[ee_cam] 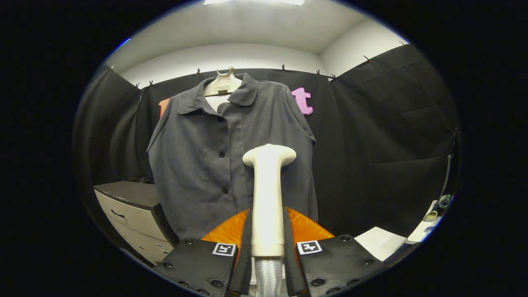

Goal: Iron the clothes twice with a garment steamer, once on the left side and once on the right side.

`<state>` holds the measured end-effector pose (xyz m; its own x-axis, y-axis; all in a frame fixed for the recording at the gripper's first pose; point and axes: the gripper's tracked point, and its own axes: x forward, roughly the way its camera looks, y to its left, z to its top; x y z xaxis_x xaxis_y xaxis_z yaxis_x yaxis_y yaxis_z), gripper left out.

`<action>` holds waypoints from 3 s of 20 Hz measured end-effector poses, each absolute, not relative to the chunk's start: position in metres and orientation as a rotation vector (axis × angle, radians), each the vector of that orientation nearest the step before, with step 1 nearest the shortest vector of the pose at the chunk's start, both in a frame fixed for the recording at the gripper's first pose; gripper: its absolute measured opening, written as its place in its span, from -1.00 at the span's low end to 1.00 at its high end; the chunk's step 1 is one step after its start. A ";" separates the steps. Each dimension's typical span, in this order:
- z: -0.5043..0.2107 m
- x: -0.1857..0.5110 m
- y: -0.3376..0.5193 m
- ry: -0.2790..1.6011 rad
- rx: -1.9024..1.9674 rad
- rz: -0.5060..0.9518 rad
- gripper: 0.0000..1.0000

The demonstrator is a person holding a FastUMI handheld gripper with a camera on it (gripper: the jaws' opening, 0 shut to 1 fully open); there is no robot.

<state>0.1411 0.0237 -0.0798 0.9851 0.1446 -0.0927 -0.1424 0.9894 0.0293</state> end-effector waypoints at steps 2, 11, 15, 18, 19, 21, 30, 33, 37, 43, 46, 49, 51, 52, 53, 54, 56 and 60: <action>-0.089 0.139 0.024 0.106 0.016 0.142 -0.21; -0.133 0.118 0.020 0.167 -0.020 0.148 -0.20; -0.152 0.109 0.020 0.201 -0.021 0.143 -0.20; -0.168 0.103 0.022 0.218 -0.020 0.140 -0.20; -0.174 0.101 0.022 0.225 -0.021 0.139 -0.20; -0.185 0.095 0.019 0.242 -0.024 0.131 -0.20; -0.224 0.080 0.012 0.304 -0.042 0.103 -0.20; -0.235 0.077 0.010 0.325 -0.044 0.096 -0.20; -0.247 0.071 0.008 0.361 -0.037 0.085 -0.20; -0.246 0.059 0.008 0.375 -0.053 0.063 -0.20; -0.228 0.044 0.006 0.363 -0.063 0.062 -0.20; -0.200 0.031 0.010 0.326 -0.062 0.053 -0.20; -0.178 0.023 0.017 0.292 -0.060 0.053 -0.20; -0.166 0.018 0.021 0.271 -0.055 0.052 -0.20; -0.151 0.013 0.027 0.248 -0.047 0.053 -0.20; -0.138 0.007 0.032 0.216 -0.030 0.060 -0.20; -0.106 -0.004 0.043 0.154 -0.017 0.078 -0.21; -0.055 -0.025 0.057 0.074 -0.025 0.088 -0.20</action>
